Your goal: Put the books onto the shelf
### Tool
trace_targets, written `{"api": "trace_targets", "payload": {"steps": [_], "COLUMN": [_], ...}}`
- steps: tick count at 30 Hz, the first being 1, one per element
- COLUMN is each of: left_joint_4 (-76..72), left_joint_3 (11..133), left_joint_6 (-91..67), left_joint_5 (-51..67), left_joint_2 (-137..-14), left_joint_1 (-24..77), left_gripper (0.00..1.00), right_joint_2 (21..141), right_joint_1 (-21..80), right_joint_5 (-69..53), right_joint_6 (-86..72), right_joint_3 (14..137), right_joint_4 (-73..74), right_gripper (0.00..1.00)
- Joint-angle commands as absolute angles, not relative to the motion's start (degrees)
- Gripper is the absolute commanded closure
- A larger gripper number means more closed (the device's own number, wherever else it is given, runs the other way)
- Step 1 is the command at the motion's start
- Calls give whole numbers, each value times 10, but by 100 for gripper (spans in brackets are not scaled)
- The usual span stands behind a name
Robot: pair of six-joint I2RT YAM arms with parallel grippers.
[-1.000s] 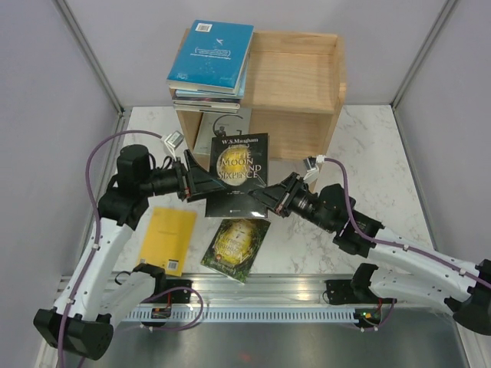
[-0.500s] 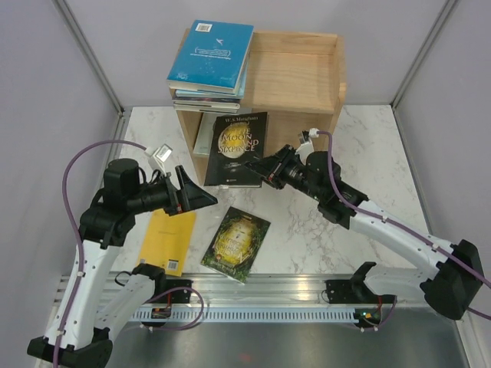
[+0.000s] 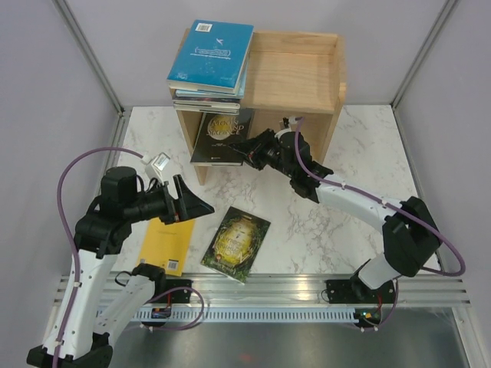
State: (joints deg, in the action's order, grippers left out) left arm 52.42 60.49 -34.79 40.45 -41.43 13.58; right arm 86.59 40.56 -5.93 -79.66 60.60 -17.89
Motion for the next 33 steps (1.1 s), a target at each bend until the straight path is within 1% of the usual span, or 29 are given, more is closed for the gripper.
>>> {"api": "trace_targets", "payload": {"steps": [1,4,5,6,8,9,12,14,21,26,27,28,29,31,32,33], "left_joint_4": [537,537,537,537,537,537,536,536,527,521,520,519,519,519,519,519], "left_joint_3": [620,615,614,614,618,619,619,616,613,611,611,610,609,606,605,603], "left_joint_6": [-323,-322,-322,-320,-319,-318,-316,-315,-318,-322,-323,-323,-325,-325,-328,-329], "left_joint_5": [396,397,396,396,397,396,396,394,394,394,393,392,392,390,389,389], "left_joint_2": [-405,-405,-405,-406,-408,-410,-411,-412,-419,-426,-426,-427,-427,-425,-425,-424], "left_joint_1": [134,134,134,134,134,134,134,134,134,134,134,134,134,134,134,134], "left_gripper": [0,0,0,0,0,0,0,0,0,0,0,0,0,0,0,0], "right_joint_2": [889,927,936,943,950,947,919,891,817,788,783,781,780,781,782,782], "right_joint_1": [398,396,395,395,394,395,389,384,367,361,363,363,363,364,365,367], "right_joint_5": [-51,-60,-71,-75,-77,-72,-57,-53,-45,-46,-47,-48,-54,-62,-66,-72], "right_joint_6": [-799,-787,-784,-781,-775,-772,-754,-742,-712,-707,-707,-707,-708,-714,-717,-719], "right_joint_3": [693,737,745,752,758,755,736,718,683,655,651,646,644,642,639,636], "right_joint_4": [-264,-232,-229,-215,-204,-190,-153,-139,-63,-47,-47,-47,-47,-48,-51,-60], "right_gripper": [100,100,97,82,65,51,31,26,25,24,27,32,46,57,71,78]}}
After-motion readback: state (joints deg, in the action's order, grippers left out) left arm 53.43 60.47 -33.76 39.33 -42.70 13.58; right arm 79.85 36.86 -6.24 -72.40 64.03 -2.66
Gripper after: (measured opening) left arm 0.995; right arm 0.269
